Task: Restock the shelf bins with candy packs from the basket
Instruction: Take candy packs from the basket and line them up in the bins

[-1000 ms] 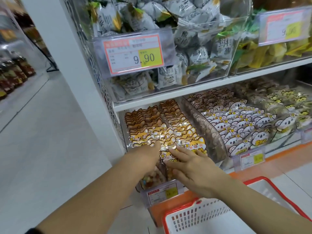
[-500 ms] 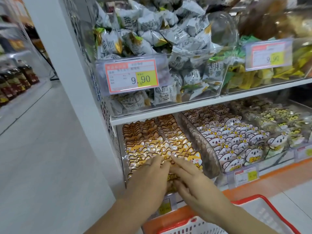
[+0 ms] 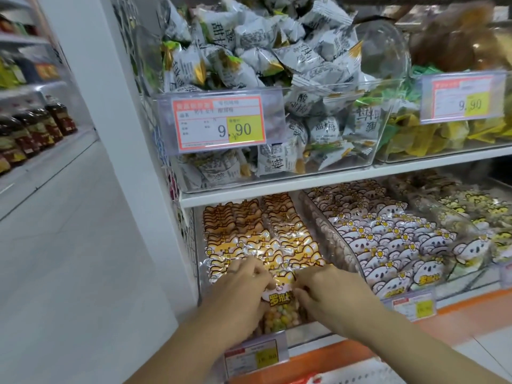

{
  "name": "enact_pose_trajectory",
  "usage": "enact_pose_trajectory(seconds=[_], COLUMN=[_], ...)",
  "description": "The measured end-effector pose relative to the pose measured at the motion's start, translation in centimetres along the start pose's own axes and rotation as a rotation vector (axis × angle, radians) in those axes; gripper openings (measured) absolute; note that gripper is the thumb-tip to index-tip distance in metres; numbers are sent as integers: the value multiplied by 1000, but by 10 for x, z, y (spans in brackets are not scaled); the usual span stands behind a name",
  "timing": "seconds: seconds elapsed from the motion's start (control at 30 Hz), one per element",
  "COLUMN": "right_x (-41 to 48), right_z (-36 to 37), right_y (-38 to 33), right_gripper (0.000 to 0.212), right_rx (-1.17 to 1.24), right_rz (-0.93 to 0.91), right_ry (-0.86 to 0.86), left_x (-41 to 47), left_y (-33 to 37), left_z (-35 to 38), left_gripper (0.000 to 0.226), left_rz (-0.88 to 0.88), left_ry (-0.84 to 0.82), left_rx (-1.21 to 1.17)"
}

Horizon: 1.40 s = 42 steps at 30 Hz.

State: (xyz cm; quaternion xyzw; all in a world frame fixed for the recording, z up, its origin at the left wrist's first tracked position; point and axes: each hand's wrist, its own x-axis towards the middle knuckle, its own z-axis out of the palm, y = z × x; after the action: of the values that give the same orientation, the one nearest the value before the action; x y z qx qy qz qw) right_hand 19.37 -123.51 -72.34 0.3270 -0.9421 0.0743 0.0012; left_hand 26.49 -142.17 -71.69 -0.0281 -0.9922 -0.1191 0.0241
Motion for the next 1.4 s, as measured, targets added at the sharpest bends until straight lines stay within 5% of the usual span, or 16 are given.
enact_pose_trajectory(seconds=[0.13, 0.3, 0.7, 0.87, 0.97, 1.13, 1.3, 1.4], right_x=[51, 120, 111, 83, 46, -5, -45, -62], right_z=[-8, 29, 24, 13, 1, -31, -38, -37], right_y=[-20, -32, -39, -40, -30, 14, 104, 136], right_gripper=[37, 51, 57, 54, 35, 23, 22, 31], right_rx=[63, 1, -248, -43, 132, 228, 255, 237], right_rz=[-170, -157, -38, -116, -262, -219, 141, 167], right_ry=[298, 20, -26, 295, 509, 562, 509, 368], left_x=[25, 52, 50, 47, 47, 50, 67, 79], left_y=[3, -13, -18, -15, -3, 53, 123, 148], left_z=[2, 17, 24, 23, 13, -12, -10, 8], left_gripper=[69, 68, 70, 69, 67, 55, 56, 43], left_rz=[-260, -505, -562, -568, -496, -131, 253, 267], left_ry=[66, -65, -80, -48, 66, 366, 190, 15], left_rx=[76, 57, 123, 155, 148, -87, -11, 170])
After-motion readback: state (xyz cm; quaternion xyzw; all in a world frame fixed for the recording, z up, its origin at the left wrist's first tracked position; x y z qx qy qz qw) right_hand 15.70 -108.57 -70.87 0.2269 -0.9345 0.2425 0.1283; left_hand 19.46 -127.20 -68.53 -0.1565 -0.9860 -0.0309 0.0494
